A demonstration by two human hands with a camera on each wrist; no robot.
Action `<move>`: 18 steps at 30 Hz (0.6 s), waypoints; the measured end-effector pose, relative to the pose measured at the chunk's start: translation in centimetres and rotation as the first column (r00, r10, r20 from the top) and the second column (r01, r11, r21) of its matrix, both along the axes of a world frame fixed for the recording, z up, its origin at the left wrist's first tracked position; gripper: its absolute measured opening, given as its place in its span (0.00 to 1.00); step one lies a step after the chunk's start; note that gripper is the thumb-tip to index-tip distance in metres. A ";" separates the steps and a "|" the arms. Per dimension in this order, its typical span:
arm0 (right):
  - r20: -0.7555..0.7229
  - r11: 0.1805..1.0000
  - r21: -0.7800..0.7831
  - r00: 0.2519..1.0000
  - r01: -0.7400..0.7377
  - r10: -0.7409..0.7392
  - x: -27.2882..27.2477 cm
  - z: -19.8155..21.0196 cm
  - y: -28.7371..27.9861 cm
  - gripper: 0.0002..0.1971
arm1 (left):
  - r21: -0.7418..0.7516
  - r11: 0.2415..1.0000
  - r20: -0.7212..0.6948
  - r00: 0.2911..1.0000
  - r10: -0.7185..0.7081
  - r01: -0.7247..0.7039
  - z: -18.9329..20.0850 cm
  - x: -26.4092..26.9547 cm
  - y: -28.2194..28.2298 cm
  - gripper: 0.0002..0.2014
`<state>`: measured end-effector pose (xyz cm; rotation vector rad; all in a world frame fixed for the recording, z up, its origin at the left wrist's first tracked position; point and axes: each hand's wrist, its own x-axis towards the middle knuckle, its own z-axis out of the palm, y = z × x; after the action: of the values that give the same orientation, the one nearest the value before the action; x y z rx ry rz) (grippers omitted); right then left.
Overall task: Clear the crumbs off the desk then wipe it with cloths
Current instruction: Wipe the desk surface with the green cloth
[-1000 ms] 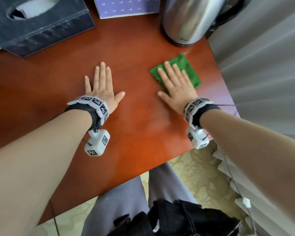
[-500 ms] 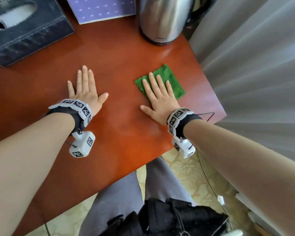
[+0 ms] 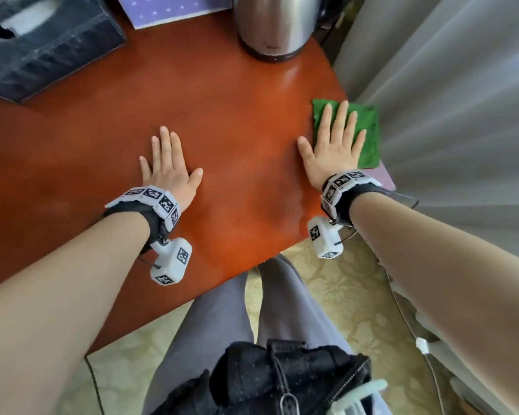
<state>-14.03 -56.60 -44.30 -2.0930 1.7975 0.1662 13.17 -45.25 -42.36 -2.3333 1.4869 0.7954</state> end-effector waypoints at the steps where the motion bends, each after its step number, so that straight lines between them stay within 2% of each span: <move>1: 0.011 0.999 0.009 0.999 -0.038 0.038 1.6 0.1 0.6 0.39 | 0.000 1.000 0.003 1.000 -0.005 0.005 -0.1 -0.3 0.4 0.40; 3: 0.021 0.970 0.023 0.970 -0.242 0.241 4.8 0.4 2.6 0.40 | 0.002 1.000 0.016 1.000 -0.017 0.017 -0.2 -0.6 1.0 0.41; 6: 0.021 0.837 0.036 0.838 -0.546 0.546 7.8 0.6 7.2 0.40 | -0.004 1.000 0.051 0.998 -0.025 0.025 -0.2 -1.1 1.8 0.42; 9: 0.010 0.702 0.029 0.702 -0.712 0.712 6.2 0.3 9.1 0.39 | -0.010 1.000 0.052 0.998 -0.023 0.023 0.0 -1.7 2.6 0.43; 11: 0.005 0.667 -0.004 0.667 -0.745 0.745 4.0 0.1 8.2 0.37 | -0.018 0.999 0.050 0.998 -0.030 0.031 0.0 -2.0 3.3 0.43; 13: 0.027 0.752 -0.012 0.751 -0.659 0.659 1.6 0.0 6.8 0.35 | -0.015 0.999 0.042 0.998 -0.046 0.047 0.1 -2.3 4.1 0.43; 16: 0.050 0.935 0.002 0.934 -0.355 0.355 -2.5 0.2 4.6 0.34 | 0.002 0.998 0.027 0.997 -0.069 0.069 0.2 -2.9 5.3 0.43; 18: 0.037 0.979 0.021 0.979 -0.203 0.202 -4.7 0.4 3.9 0.34 | 0.001 0.995 0.042 0.994 -0.104 0.104 0.2 -3.4 6.5 0.44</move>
<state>-18.71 -52.70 -43.90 -2.2451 1.5523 0.2030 9.79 -38.77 -42.12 -2.2386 1.5770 0.7140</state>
